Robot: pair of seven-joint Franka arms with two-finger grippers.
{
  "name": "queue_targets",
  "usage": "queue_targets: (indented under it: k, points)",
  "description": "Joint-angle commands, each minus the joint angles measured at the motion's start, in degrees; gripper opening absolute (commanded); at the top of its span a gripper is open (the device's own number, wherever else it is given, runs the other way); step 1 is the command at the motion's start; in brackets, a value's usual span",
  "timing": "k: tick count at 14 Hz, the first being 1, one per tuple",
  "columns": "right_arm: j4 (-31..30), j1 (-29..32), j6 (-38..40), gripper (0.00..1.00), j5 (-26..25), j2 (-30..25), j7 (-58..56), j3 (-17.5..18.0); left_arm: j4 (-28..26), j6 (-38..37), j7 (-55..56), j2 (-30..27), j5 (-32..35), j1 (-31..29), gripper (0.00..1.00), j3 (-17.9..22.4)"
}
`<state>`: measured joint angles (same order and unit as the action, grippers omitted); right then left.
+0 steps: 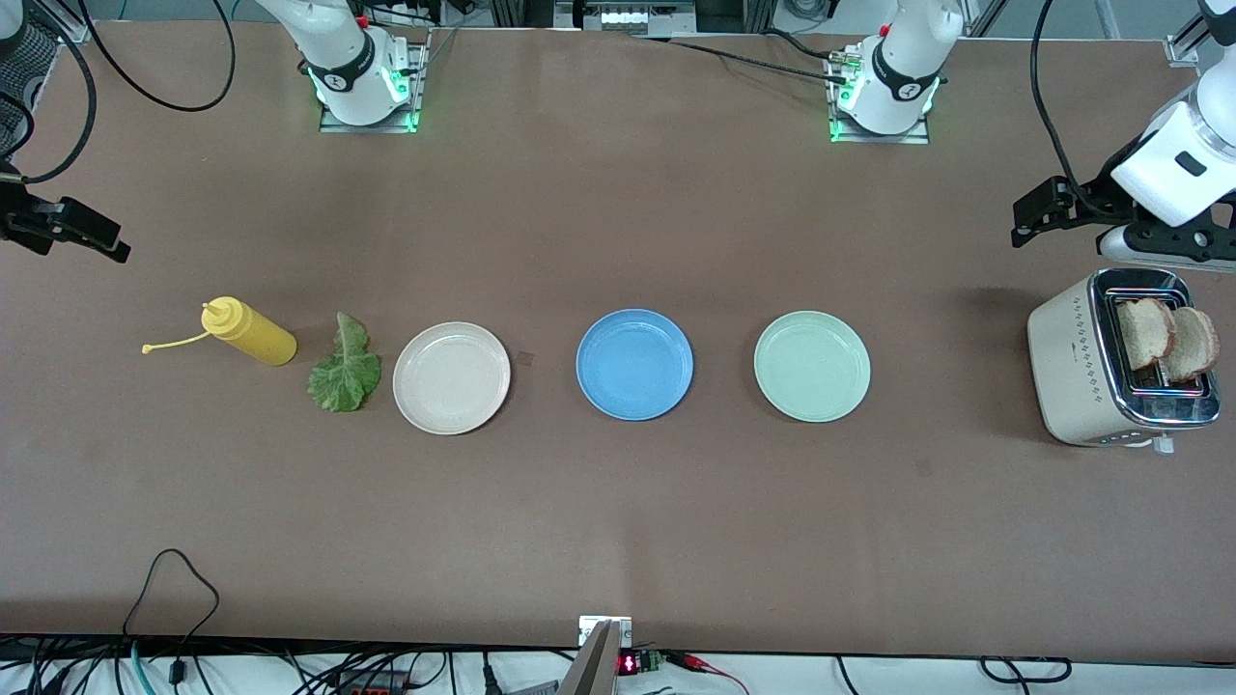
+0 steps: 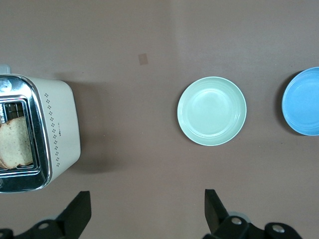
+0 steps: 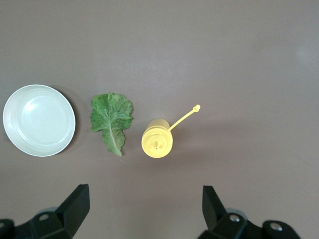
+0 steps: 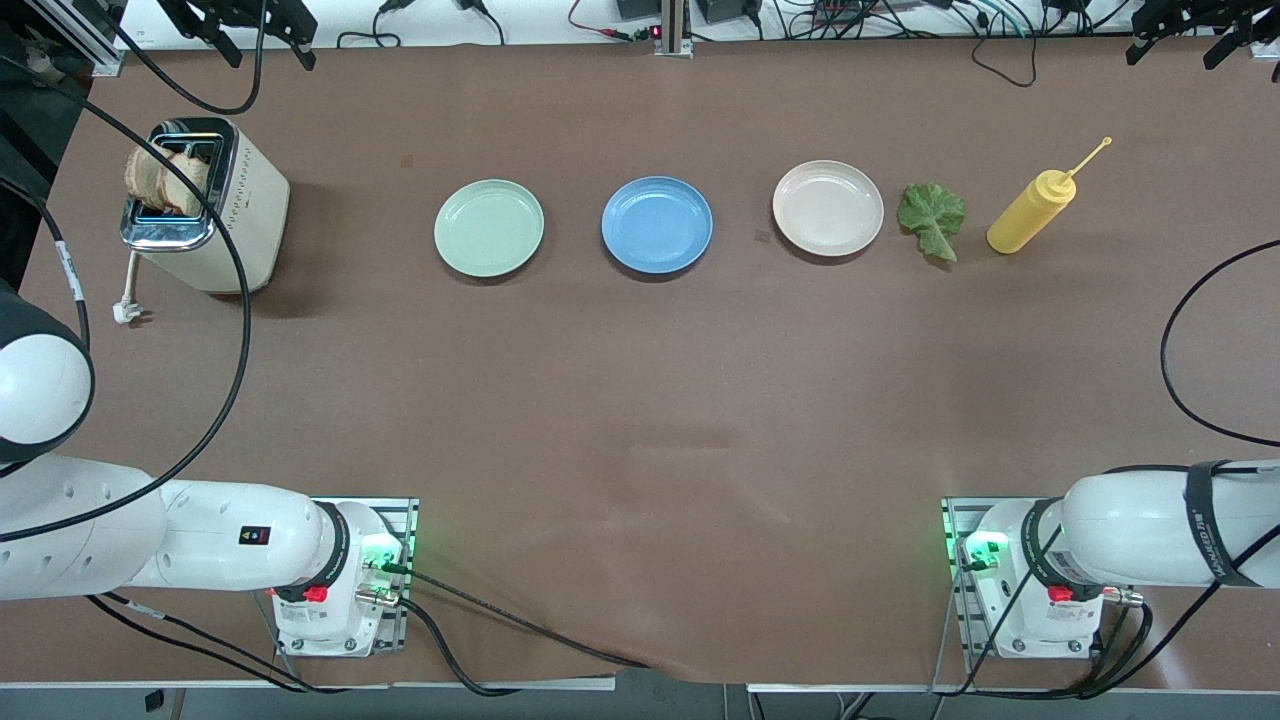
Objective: Make sandwich in blue plate with both arms
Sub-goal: 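Move the left gripper down to the bread slice in the toaster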
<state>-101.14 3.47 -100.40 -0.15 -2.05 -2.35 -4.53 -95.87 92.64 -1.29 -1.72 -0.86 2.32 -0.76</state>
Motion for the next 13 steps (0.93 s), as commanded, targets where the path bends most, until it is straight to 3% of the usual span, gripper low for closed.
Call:
queue_targets:
  k: [1, 11, 13]
  points:
    - [0.59, 0.04, 0.21, 1.0, 0.24, -0.15, 0.33, 0.05, 1.47, -1.32, 0.06, 0.58, -0.64, -0.03, 1.0, 0.06]
    - [0.59, 0.04, 0.21, 1.0, 0.24, -0.15, 0.33, 0.05, 2.09, -5.26, 0.32, 1.89, -0.55, -0.56, 1.0, 0.49]
    - [0.59, 0.04, 0.21, 1.0, 0.24, -0.15, 0.33, 0.05, 2.35, -7.03, 0.41, 3.47, 2.41, -0.56, 1.0, 0.67]
